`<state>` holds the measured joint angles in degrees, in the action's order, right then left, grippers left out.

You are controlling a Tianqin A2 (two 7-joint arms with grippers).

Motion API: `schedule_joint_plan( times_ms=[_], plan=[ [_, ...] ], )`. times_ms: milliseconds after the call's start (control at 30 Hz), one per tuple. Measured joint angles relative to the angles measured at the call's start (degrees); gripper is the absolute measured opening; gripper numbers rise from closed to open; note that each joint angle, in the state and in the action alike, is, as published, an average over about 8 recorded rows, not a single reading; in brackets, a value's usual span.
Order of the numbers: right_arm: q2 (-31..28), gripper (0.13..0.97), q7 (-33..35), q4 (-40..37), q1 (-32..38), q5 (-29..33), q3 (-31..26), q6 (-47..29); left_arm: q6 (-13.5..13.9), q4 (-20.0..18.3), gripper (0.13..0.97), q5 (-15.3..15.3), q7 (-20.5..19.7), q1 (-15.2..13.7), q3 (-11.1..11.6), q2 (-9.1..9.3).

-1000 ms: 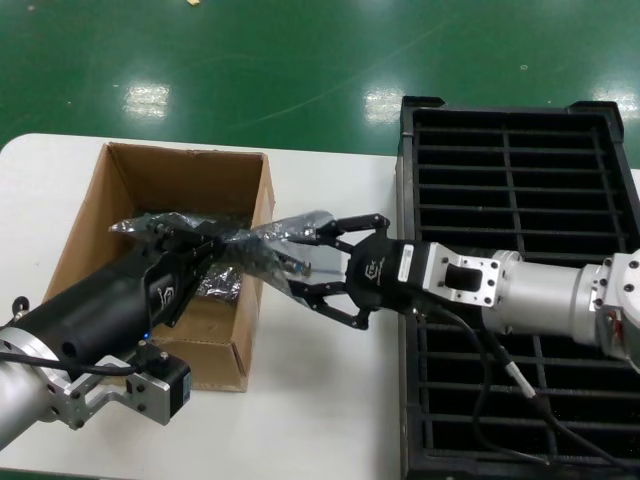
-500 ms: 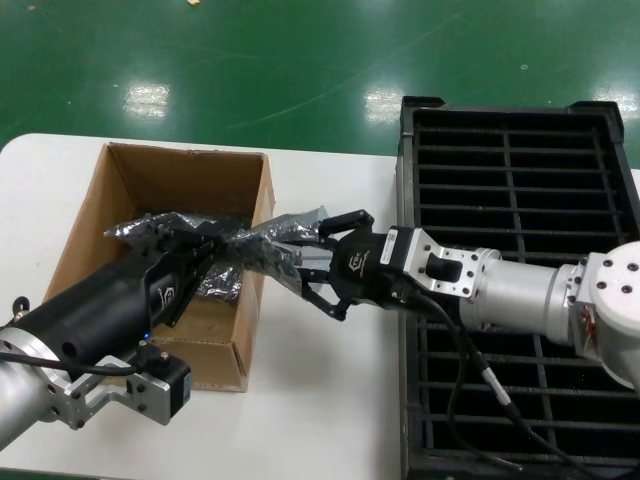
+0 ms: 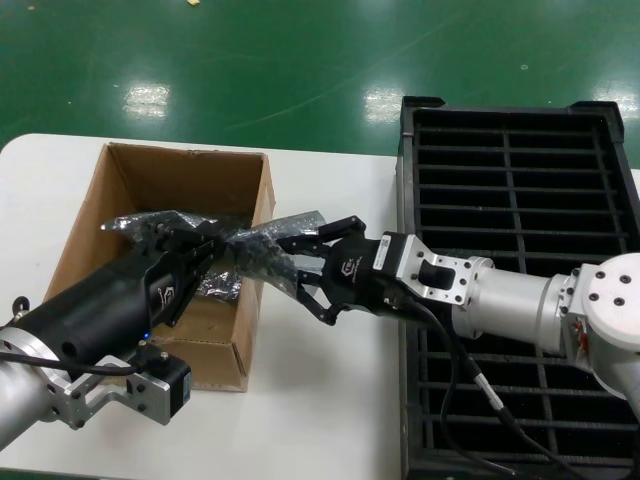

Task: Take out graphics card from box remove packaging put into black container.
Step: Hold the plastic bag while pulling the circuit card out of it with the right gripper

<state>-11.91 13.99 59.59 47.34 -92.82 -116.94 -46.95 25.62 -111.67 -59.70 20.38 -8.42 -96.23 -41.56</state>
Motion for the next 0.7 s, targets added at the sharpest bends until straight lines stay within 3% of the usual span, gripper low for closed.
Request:
schedule_joint_plan(
  times_ms=[700],
  plan=[
    [-10.7, 0.187, -3.0, 17.2, -8.7, -4.7, 5.8, -0.6, 0.0, 0.0, 0.140, 0.0, 0.0, 0.0, 0.0, 0.00]
  ],
)
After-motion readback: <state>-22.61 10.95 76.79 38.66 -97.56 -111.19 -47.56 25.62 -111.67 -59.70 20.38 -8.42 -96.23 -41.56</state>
